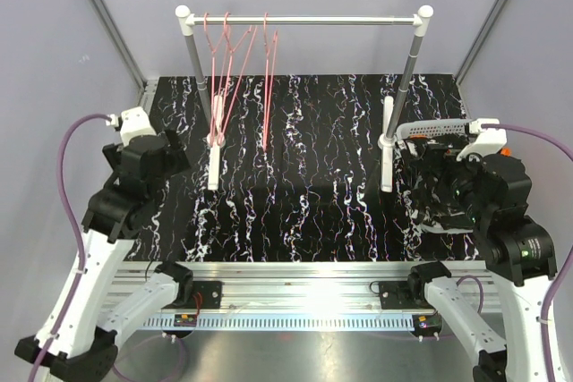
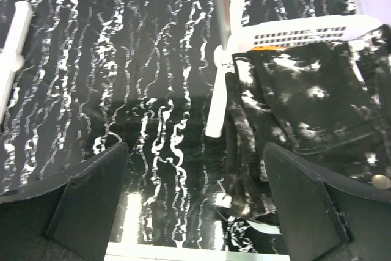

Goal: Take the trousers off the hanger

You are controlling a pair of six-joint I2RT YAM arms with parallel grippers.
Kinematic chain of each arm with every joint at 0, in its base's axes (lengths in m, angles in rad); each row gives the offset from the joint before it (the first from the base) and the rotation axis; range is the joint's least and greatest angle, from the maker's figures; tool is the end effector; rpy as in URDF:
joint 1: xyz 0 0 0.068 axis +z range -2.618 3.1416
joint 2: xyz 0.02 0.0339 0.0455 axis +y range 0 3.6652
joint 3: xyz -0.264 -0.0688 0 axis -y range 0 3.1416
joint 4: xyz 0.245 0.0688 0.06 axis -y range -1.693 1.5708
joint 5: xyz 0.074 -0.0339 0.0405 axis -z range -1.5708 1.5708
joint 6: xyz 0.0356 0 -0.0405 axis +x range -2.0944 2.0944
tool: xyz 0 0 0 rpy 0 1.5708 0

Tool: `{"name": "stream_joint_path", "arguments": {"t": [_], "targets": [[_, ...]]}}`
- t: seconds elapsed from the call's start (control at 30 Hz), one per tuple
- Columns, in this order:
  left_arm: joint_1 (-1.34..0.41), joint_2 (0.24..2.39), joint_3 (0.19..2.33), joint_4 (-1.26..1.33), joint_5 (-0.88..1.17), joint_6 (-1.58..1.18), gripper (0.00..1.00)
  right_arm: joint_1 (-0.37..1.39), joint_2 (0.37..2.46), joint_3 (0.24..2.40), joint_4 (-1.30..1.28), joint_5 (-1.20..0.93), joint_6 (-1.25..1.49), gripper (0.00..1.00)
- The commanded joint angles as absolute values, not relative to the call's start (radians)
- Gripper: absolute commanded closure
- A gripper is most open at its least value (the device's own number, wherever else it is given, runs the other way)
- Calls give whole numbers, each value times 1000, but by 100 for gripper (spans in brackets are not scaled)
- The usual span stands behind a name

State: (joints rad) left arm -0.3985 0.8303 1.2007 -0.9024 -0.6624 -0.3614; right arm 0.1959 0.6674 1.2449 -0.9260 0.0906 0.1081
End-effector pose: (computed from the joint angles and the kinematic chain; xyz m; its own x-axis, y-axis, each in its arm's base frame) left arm 0.1343 -0.0328 0.4012 -0.3728 -0.1456 -0.9164 -0.3360 0.9418 -0.0129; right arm 0.0870 0.0140 0.4235 -0.3449 0.0411 -0.9377 -0.0737 0.9948 0.0707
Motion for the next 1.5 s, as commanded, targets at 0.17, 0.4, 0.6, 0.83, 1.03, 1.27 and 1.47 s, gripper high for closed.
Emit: {"name": "stream_joint_path", "arguments": {"t": [0.17, 0.4, 0.6, 0.83, 1.03, 1.27, 1.47], "targets": [[-328, 608, 957, -767, -673, -302, 1, 222, 603, 1220, -920, 179, 78, 1], [-328, 517, 928, -776, -637, -296, 1, 222, 561, 1193, -920, 189, 92, 1], [-328, 496, 925, -808, -604, -295, 1, 222, 532, 1169, -917, 207, 91, 0], [-328, 460, 911, -798, -566, -273, 1, 222, 555, 1166, -908, 209, 97, 1], [-328, 465, 911, -798, -558, -273, 1, 222, 572, 1158, -896, 213, 92, 1], [-328, 462, 913, -796, -557, -270, 1, 222, 583, 1155, -894, 206, 89, 1], [-328, 462, 910, -793, -557, -268, 1, 222, 592, 1158, -893, 195, 94, 1]]}}
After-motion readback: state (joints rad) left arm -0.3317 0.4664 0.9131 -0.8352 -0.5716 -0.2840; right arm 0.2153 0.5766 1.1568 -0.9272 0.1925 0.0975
